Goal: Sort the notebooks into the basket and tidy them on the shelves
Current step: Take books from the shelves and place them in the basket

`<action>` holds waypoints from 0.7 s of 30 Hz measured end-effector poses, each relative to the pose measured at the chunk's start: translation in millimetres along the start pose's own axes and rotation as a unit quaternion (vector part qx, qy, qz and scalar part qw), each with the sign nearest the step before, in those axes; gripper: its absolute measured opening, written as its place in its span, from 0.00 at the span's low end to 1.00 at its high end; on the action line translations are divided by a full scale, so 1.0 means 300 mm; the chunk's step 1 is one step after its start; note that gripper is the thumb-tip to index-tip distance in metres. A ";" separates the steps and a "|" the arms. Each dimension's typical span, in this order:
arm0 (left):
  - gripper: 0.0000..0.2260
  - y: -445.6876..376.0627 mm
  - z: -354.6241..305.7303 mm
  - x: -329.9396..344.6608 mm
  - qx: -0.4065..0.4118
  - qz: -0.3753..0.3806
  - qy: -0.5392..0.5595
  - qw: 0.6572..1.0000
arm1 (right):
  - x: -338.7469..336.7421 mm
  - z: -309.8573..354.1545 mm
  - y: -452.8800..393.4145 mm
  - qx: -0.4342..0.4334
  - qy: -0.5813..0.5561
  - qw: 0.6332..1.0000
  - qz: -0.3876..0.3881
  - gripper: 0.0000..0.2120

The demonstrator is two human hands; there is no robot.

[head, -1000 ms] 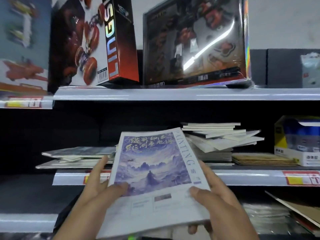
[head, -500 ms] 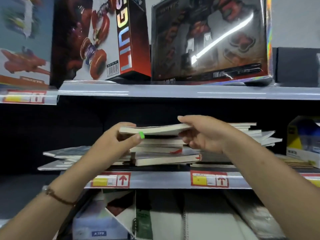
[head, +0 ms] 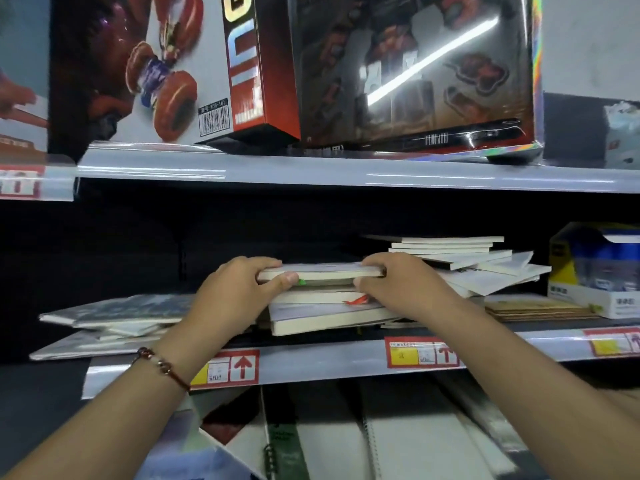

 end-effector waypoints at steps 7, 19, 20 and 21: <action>0.27 -0.028 -0.022 0.006 -0.008 -0.006 -0.073 0.997 | 0.012 0.005 -0.020 0.010 0.054 0.998 -0.004 0.23; 0.16 0.490 -0.244 0.131 0.148 0.040 0.114 0.982 | 0.026 -0.147 0.488 -0.081 -0.083 0.991 -0.061 0.10; 0.18 0.563 -0.272 0.219 0.165 0.098 0.119 0.974 | 0.070 -0.216 0.555 -0.062 -0.075 0.994 -0.038 0.11; 0.18 0.639 -0.294 0.320 0.183 0.159 0.116 0.963 | 0.122 -0.297 0.620 -0.030 -0.064 0.997 -0.007 0.12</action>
Point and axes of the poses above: each hand's wrist, its own y-axis away from the middle knuckle, its own x-axis out of the palm, z = x × y, the point moved 8 cm from there along -y, towards the middle knuckle, and after that the axes turned 11 degrees about -y, right-handed, at the moved point
